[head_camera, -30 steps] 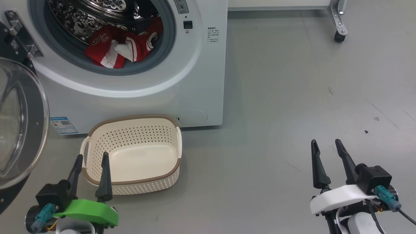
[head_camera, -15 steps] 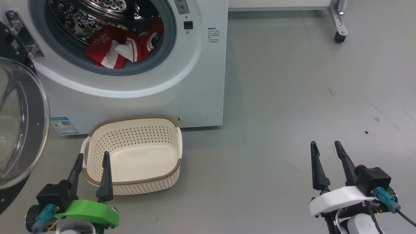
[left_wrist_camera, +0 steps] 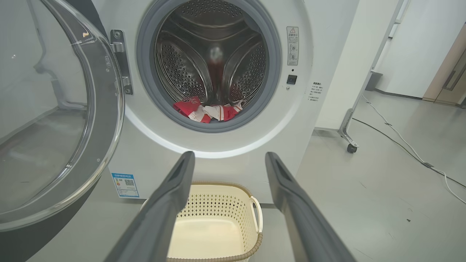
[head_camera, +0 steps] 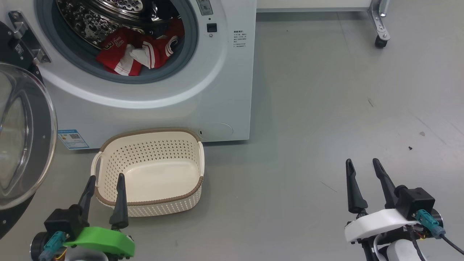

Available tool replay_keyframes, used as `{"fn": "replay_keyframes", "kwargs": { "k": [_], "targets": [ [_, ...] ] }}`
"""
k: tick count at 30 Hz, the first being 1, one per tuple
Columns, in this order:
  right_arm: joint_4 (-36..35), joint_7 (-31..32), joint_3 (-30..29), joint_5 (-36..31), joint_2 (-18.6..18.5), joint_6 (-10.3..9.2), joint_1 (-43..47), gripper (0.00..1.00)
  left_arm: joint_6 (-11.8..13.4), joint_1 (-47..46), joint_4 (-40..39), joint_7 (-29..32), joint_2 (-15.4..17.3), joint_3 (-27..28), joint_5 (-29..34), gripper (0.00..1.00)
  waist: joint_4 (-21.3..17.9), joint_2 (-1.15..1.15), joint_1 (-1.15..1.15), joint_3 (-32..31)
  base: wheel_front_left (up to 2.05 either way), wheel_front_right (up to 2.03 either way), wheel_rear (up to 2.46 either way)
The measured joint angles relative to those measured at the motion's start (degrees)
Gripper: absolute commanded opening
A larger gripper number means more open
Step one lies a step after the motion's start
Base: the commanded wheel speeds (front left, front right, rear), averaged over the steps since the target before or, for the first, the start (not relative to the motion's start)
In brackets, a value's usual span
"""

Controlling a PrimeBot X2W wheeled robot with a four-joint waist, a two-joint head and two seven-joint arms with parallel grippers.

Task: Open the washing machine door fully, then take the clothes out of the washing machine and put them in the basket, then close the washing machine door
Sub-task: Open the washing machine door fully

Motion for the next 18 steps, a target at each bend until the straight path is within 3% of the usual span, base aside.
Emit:
{"fn": "replay_keyframes", "kwargs": {
  "k": [18],
  "targets": [
    [0.2,0.0,0.3,-0.7,0.1,0.01,0.0,1.00,0.0,0.1,0.0,0.0,-0.1,-0.6,0.0,1.00,-0.1,0.00,0.00,-0.1,0.00,0.00,0.00]
  ]
}}
